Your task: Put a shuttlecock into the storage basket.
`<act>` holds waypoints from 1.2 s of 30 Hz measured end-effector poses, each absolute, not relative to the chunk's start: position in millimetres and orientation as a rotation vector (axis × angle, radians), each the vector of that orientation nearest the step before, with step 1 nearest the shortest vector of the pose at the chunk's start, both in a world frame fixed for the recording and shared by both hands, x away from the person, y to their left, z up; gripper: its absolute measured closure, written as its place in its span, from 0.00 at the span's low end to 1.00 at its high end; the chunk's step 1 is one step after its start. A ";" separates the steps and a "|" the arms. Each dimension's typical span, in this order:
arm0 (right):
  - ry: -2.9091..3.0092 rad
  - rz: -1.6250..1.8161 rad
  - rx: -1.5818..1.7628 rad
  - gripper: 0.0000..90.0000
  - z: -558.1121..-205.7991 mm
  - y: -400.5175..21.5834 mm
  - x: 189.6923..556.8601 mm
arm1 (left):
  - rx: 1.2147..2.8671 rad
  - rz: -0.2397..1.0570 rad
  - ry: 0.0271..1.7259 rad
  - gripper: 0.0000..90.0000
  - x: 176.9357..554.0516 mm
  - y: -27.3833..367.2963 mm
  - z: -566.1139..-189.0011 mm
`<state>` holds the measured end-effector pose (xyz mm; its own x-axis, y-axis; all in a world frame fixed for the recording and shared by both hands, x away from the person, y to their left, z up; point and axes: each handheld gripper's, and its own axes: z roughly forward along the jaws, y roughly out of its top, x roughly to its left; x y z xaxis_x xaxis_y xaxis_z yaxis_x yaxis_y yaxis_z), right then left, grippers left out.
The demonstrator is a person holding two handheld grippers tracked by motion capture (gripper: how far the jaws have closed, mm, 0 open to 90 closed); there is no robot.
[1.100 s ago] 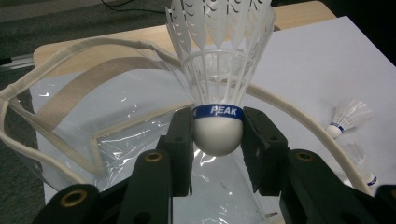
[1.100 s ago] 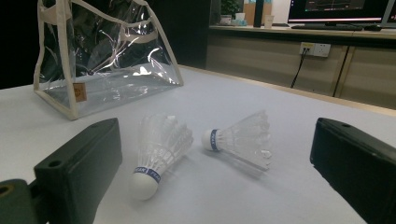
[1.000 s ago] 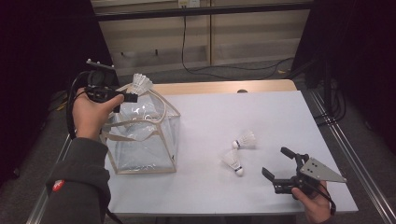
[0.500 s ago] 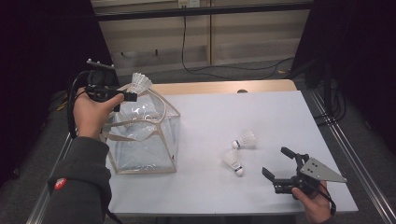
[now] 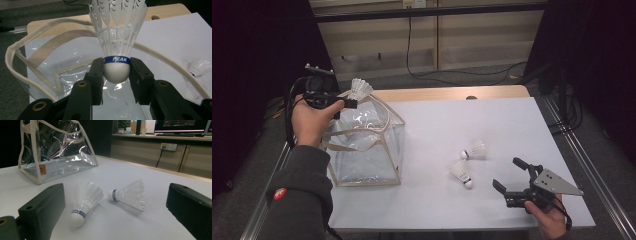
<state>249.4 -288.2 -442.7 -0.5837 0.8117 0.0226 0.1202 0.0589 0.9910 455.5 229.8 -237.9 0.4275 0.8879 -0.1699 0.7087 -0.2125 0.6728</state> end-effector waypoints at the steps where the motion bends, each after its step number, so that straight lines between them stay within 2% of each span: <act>1: 1.775 1.572 0.933 0.02 -442.7 -288.0 249.4 | 1.986 0.326 1.349 0.73 455.7 230.6 -238.6; 36: 1.775 1.571 0.931 0.02 -442.7 -288.2 249.4 | 1.930 0.341 1.444 0.73 463.0 243.9 -254.4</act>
<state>249.4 -288.2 -442.7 -0.5837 0.8117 0.0217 0.1200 0.0598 0.9910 463.0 243.9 -254.4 0.3463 0.9186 -0.1902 0.7366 -0.1407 0.6616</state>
